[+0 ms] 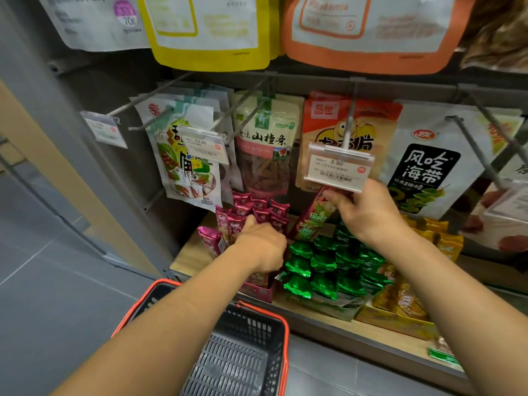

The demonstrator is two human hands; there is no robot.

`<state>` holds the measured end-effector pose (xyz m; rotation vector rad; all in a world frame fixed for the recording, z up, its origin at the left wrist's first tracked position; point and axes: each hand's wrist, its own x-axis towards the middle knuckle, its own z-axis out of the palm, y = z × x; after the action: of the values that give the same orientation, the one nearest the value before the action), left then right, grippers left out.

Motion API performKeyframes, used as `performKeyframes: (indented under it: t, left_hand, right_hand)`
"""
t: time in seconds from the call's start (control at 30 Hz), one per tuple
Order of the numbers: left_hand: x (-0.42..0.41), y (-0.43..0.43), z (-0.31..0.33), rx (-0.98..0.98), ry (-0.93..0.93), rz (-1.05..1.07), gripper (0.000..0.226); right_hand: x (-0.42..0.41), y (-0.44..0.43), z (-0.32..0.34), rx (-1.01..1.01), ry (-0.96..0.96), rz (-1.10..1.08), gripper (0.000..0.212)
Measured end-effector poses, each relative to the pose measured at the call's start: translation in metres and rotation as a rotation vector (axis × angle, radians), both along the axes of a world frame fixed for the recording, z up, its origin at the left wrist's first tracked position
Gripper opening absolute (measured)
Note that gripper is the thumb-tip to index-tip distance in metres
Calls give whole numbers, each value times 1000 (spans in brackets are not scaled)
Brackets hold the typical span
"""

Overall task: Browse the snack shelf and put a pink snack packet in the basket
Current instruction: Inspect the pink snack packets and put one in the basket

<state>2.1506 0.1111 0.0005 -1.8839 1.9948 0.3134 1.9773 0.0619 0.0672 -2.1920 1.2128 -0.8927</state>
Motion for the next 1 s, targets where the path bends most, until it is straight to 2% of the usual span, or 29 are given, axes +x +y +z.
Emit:
performKeyframes:
  t: [0.07,0.17,0.23,0.43,0.57,0.77,0.9,1.0]
  left_hand:
    - [6,3,1,-101,26,-43,8]
    - [29,10,0,-292,102,38,41]
    - [44,16,-3,-362,135,127,52]
    - [58,15,-8,-291,252,220,65]
    - [51,5,-2,-214,152,146,75]
    - [44,-16,15,-236,-137,-66,52]
    - [47,-21,19,-303,-228,-287,36]
    - [54,-23,18,-316,-213,-429,27]
  right_hand:
    - [-2,0,0,-61,-24,23,34]
    - [-5,3,1,-173,-92,72,34]
    - [-7,5,0,-224,-117,88,37]
    - [-5,15,-3,-240,-212,102,36]
    - [-3,15,-17,-114,-71,112,38]
    - [6,10,-28,-76,-31,28,39]
    - [9,6,-28,-96,-15,-70,35]
    - [10,5,-28,-64,15,-86,35]
